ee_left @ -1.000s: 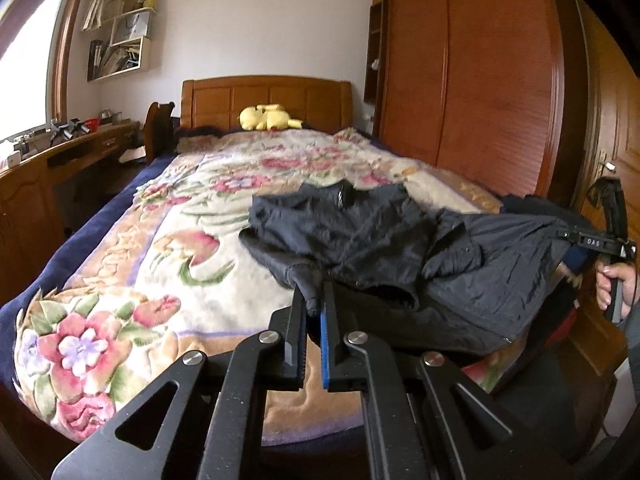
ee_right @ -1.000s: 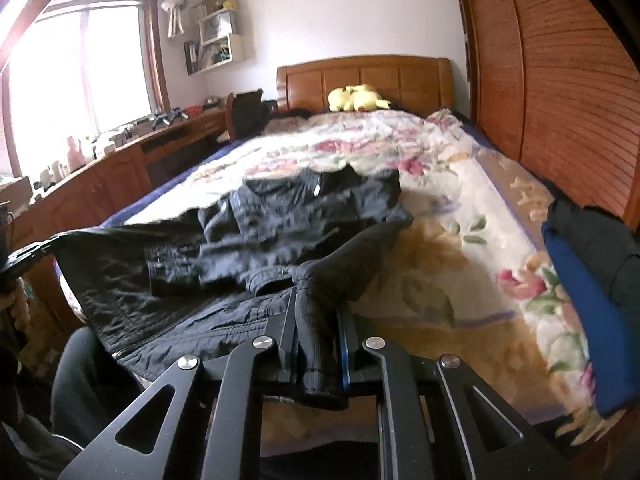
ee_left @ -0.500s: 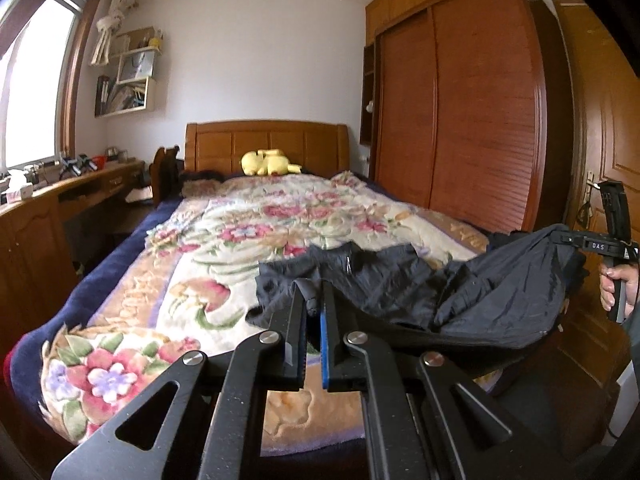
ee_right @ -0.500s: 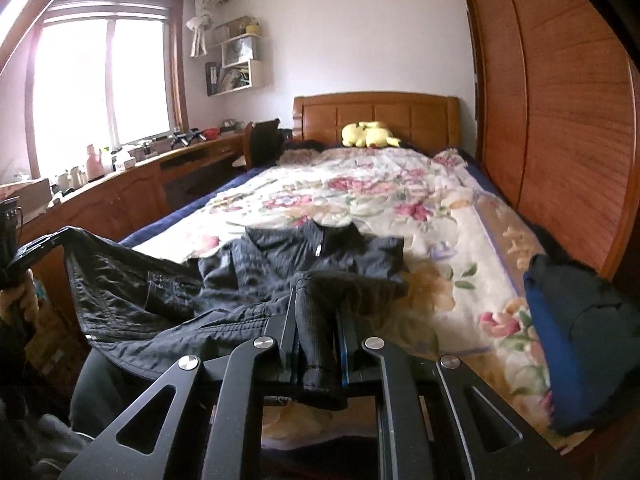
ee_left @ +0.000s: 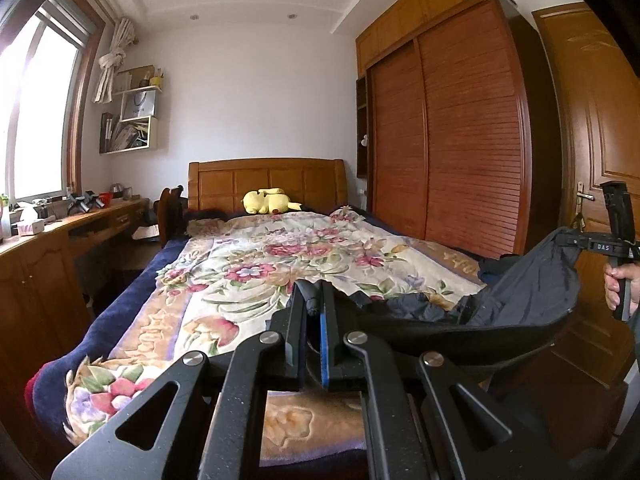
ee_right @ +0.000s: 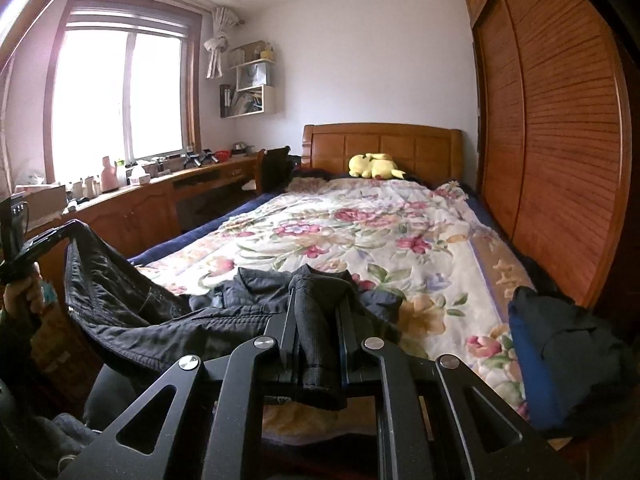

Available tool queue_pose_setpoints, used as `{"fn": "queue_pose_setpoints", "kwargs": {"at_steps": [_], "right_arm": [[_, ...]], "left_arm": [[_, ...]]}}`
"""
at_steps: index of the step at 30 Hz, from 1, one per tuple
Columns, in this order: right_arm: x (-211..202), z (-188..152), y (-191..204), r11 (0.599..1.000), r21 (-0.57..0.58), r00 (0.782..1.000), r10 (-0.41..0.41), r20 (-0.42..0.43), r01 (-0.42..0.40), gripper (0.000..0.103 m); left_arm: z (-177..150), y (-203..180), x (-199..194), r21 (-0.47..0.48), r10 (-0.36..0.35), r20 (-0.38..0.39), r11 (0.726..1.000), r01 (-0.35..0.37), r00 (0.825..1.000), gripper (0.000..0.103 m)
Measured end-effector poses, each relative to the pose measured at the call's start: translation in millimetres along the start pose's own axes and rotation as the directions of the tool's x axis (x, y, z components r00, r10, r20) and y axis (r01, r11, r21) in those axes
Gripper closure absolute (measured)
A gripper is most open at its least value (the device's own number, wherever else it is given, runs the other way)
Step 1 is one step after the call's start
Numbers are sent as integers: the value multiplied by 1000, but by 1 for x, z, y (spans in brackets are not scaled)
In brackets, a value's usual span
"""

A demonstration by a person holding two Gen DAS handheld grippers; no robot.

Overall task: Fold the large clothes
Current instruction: 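Lift the hem with both tools and fold it over toward the collar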

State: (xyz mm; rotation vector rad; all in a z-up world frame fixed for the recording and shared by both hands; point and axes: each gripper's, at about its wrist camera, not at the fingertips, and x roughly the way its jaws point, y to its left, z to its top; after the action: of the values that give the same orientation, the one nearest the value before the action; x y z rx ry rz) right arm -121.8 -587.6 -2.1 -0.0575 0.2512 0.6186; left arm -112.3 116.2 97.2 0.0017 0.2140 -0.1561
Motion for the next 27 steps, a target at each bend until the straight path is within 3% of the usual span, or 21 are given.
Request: {"fn": "queue_pose_setpoints", "kwargs": {"at_steps": [9, 17, 22, 27], "right_arm": [[73, -27, -11, 1000, 13, 995, -10, -98, 11, 89], [203, -53, -35, 998, 62, 983, 2, -181, 9, 89], [277, -43, -55, 996, 78, 976, -34, -214, 52, 89], [336, -8, -64, 996, 45, 975, -61, -211, 72, 88]], "left_arm": [[-28, 12, 47, -30, 10, -88, 999, -13, 996, 97], [-63, 31, 132, -37, 54, -222, 997, -64, 974, 97], [-55, 43, 181, -10, 101, -249, 994, -107, 963, 97], [-34, 46, 226, 42, 128, -253, 992, -121, 959, 97]]}}
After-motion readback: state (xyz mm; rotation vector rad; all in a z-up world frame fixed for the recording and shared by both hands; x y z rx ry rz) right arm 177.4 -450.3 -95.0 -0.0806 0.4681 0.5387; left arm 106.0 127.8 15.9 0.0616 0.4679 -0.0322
